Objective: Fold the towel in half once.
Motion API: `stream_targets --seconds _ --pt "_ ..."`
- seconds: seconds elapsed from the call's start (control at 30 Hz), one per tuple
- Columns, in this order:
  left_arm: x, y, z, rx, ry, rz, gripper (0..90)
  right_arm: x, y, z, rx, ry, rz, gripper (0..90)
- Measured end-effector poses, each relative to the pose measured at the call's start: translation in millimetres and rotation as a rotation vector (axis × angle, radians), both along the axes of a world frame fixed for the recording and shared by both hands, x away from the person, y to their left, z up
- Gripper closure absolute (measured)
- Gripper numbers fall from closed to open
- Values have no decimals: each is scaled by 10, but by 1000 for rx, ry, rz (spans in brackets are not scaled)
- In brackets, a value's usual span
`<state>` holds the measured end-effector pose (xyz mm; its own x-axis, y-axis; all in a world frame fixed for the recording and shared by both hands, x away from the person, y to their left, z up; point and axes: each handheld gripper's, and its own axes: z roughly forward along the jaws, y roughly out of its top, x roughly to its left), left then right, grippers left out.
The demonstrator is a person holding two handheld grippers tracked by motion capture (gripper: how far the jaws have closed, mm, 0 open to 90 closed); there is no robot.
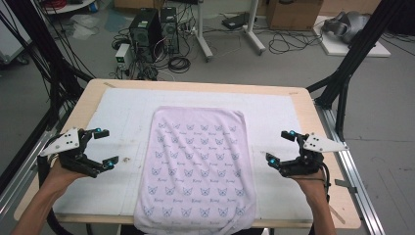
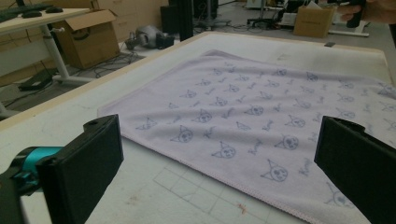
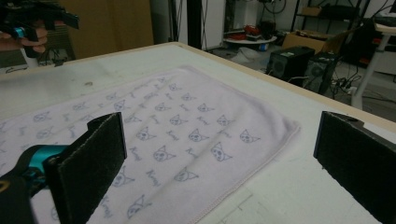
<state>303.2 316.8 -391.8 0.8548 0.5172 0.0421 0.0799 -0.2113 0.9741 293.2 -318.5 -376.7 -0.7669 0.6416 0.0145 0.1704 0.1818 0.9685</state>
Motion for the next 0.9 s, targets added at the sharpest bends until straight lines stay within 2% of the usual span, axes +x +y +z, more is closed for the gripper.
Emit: stream_targets --seconds 0.23,0.33,0.43,0.57,0.63,0.73,0.8,0.9 --pt "134 -62 102 7 -6 -3 17 184 47 59 -17 19 -22 14" --pt "216 -96 140 26 -3 -6 17 282 81 109 -19 27 -24 14" --pt "297 -125 169 23 1 0 17 391 123 155 -39 40 -29 15" --pt "405 -154 211 39 14 11 17 536 165 227 -49 60 -53 15" --pt "454 -162 234 34 11 17 17 611 181 260 -51 76 -67 15" --pt "535 -161 242 23 26 27 17 745 206 294 -58 116 -91 15" --pt "587 -166 239 27 37 37 17 849 225 303 -58 150 -105 15" --pt "660 -184 251 30 47 41 17 1010 266 301 -76 175 -129 15"
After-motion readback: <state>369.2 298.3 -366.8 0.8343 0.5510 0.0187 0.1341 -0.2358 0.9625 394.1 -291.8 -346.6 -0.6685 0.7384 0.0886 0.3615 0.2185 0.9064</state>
